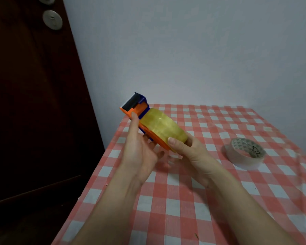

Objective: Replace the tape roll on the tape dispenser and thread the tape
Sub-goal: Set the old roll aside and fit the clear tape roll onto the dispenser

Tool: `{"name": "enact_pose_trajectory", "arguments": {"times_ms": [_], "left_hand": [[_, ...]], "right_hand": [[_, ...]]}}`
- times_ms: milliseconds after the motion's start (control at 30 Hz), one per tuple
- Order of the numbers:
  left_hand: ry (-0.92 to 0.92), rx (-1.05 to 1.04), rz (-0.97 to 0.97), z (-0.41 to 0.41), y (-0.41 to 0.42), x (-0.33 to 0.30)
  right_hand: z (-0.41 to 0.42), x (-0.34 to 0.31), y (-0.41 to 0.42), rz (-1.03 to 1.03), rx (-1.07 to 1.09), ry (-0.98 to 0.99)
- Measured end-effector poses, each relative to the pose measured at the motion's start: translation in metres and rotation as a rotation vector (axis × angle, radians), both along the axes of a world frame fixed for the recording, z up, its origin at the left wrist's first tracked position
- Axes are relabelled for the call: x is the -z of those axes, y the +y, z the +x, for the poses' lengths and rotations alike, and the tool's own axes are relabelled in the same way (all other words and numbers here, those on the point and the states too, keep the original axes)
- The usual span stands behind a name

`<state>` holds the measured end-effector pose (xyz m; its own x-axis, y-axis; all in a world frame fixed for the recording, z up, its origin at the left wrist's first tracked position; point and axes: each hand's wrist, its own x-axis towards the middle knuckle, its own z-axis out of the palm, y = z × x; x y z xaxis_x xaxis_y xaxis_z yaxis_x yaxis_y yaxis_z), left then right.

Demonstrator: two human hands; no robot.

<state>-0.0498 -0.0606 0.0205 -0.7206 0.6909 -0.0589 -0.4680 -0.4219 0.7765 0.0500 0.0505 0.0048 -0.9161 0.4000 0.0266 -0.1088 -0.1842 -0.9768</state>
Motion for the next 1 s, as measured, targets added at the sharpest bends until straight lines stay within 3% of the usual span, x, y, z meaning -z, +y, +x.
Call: {"name": "enact_pose_trajectory", "arguments": {"times_ms": [233,633,867,1000], "left_hand": [[-0.077,-0.004,0.008,0.011,0.004,-0.002],[0.034,-0.063,-0.067,0.028,0.014,-0.004],[-0.138,-0.093,-0.053,0.041,0.024,-0.004],[0.042,-0.205,-0.181,0.037,0.023,-0.002]], "right_hand": [[-0.003,0.003,0.003,-0.199,0.073,0.157],[-0.002,-0.002,0.000,-0.362,0.210,0.325],[-0.005,-0.004,-0.001,-0.449,0.295,0.408],[0.003,-0.009,0.016,-0.516,0.330,0.435]]}}
